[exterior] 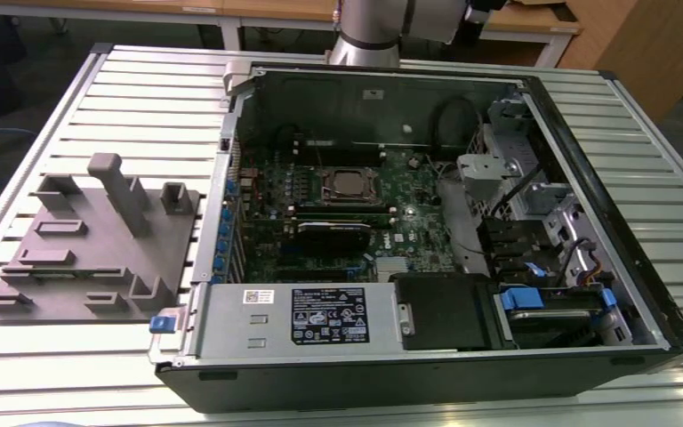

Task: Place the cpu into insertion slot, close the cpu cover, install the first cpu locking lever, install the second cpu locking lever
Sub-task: 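Close the cpu cover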

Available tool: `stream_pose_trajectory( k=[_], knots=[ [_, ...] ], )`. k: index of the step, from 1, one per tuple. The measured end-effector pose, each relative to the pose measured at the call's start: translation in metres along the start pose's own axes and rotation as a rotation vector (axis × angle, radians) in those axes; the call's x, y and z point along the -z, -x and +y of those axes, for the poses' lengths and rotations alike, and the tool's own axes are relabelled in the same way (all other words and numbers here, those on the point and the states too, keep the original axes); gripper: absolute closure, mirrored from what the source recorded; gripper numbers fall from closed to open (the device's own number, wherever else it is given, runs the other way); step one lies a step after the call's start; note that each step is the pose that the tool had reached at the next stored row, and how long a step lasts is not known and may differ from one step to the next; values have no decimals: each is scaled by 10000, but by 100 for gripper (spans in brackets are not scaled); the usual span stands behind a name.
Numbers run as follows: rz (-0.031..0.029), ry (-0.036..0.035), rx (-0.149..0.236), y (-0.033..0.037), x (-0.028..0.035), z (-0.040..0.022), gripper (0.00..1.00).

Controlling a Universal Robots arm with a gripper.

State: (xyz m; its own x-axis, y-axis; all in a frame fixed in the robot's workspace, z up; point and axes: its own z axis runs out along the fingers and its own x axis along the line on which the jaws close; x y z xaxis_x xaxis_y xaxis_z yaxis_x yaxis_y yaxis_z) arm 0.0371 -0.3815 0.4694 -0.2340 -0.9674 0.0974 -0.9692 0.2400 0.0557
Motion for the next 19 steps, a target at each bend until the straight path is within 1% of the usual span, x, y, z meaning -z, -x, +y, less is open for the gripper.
stream_pose_trajectory(
  k=[1,4,5,10,19],
  knots=[
    [-6,3,-31,0,-3,1,90],
    [-34,52,-520,1,-12,1,90],
    [-38,57,-578,1,-12,1,90],
    [-43,64,-622,2,-14,-3,90],
    [-133,219,-2228,4,-44,-4,90]
  ],
)
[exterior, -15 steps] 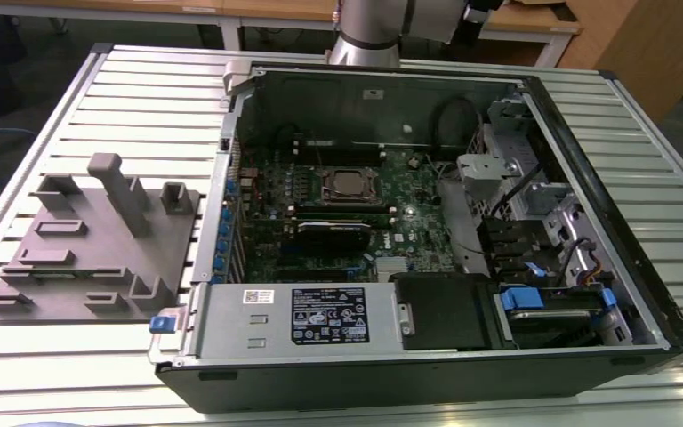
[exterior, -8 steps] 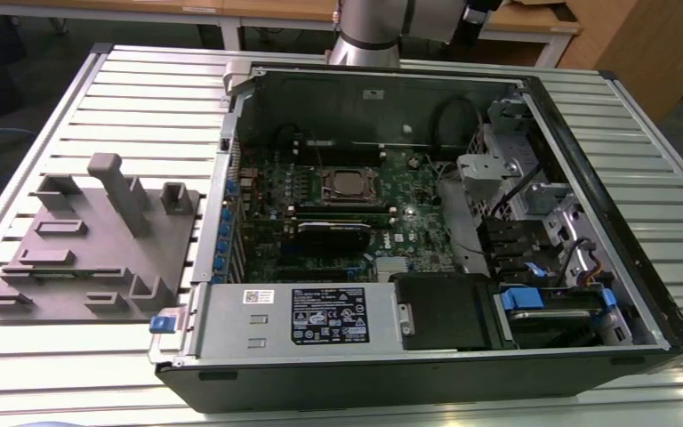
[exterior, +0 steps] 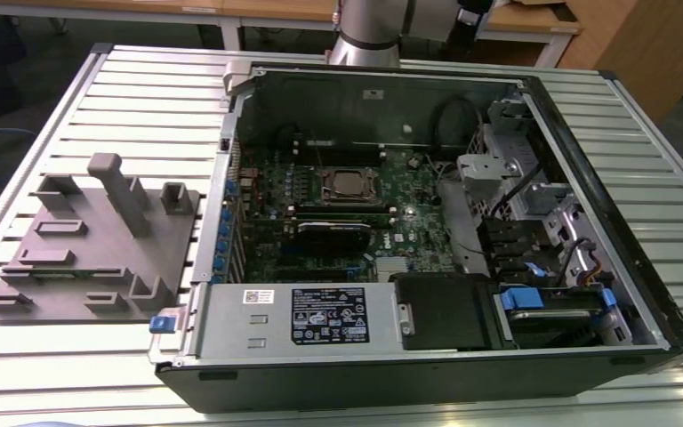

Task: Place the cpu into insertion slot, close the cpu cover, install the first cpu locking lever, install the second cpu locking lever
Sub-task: 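Close the cpu cover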

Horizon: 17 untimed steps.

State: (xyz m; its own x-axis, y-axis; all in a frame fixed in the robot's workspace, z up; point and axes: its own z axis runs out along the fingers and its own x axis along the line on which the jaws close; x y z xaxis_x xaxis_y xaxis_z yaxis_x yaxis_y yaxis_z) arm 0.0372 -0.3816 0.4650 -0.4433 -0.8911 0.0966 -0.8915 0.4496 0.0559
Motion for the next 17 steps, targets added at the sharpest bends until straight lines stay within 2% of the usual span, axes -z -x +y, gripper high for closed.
stream_pose_trajectory(
  k=[17],
  knots=[
    [-173,300,-3082,6,-61,-4,90]
  ],
)
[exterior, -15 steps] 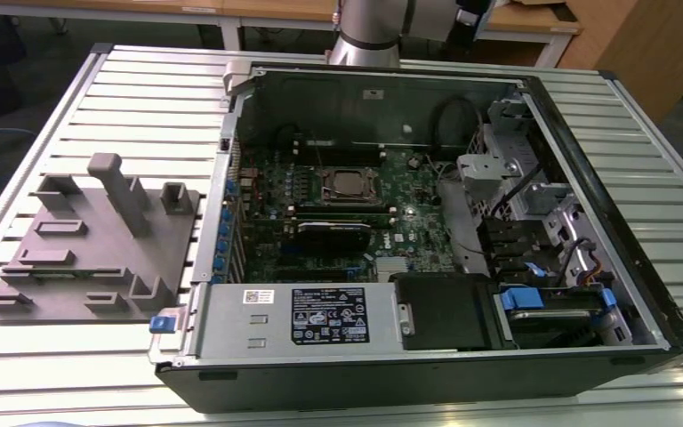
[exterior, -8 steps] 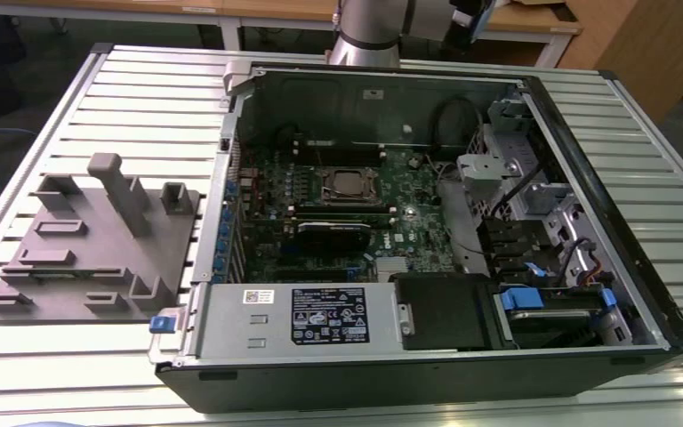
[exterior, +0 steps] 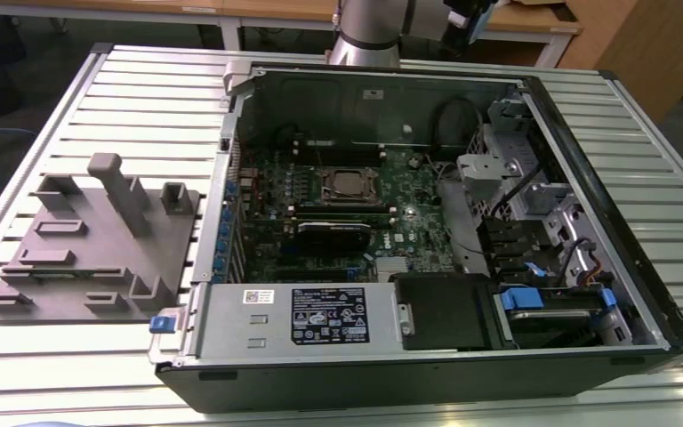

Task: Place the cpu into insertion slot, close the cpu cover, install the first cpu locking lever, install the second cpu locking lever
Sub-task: 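Close the cpu cover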

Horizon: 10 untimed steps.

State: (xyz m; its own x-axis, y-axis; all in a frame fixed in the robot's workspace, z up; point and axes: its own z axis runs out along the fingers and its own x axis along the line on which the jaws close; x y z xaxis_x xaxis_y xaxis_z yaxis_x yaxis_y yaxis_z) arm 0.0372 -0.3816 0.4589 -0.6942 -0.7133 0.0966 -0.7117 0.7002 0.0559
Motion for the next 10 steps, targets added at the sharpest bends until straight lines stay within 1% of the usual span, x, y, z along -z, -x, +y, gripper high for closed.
stream_pose_trajectory(
  k=[5,6,10],
  knots=[
    [-52,88,-909,2,-18,-1,90],
    [-58,99,-1030,2,-18,-1,90],
    [-60,104,-1067,2,-18,-1,90]
  ],
)
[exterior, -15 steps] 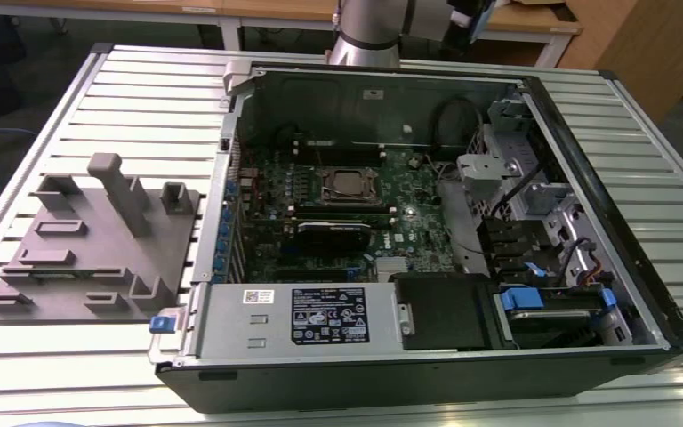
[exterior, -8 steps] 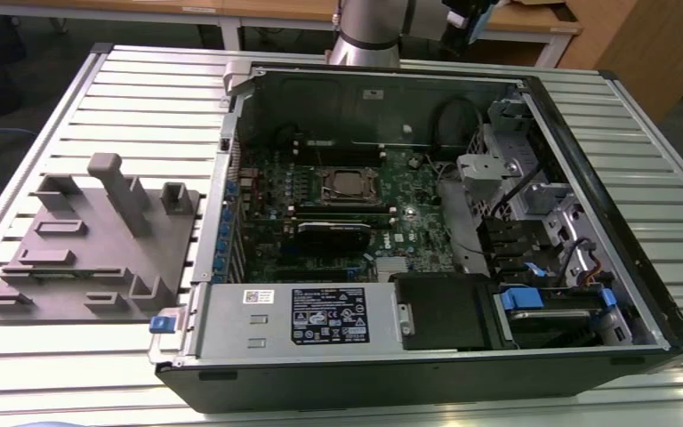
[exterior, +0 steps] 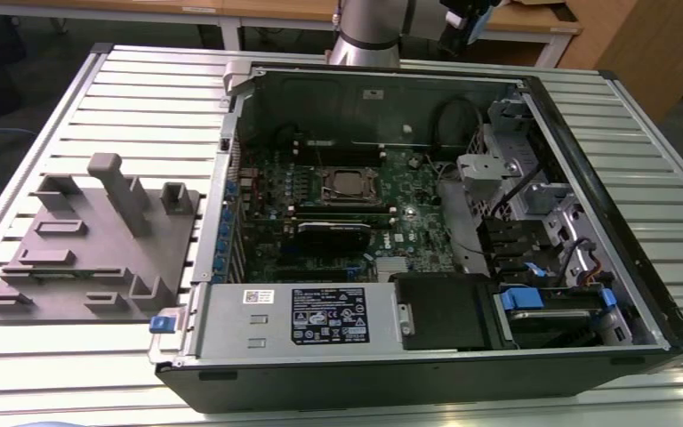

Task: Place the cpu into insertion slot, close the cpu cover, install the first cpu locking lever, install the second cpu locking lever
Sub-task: 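Close the cpu cover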

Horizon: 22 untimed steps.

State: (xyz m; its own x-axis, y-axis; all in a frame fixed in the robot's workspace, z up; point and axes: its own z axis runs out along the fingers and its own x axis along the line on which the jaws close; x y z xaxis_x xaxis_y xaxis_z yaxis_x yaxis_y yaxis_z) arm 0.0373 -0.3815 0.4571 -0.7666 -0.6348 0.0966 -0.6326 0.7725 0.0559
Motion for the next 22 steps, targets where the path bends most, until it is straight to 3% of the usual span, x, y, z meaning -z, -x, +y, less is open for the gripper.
stream_pose_trajectory(
  k=[2,7,10,13,19,22],
  knots=[
    [-12,7,-12,0,0,0,90],
    [-143,91,-449,1,-17,-1,90],
    [-289,189,-612,2,-24,-1,90],
    [-418,237,-619,-2,-33,-7,90],
    [-434,259,-620,-4,-36,-9,90],
    [-612,469,-592,-12,-47,-21,90]
  ],
)
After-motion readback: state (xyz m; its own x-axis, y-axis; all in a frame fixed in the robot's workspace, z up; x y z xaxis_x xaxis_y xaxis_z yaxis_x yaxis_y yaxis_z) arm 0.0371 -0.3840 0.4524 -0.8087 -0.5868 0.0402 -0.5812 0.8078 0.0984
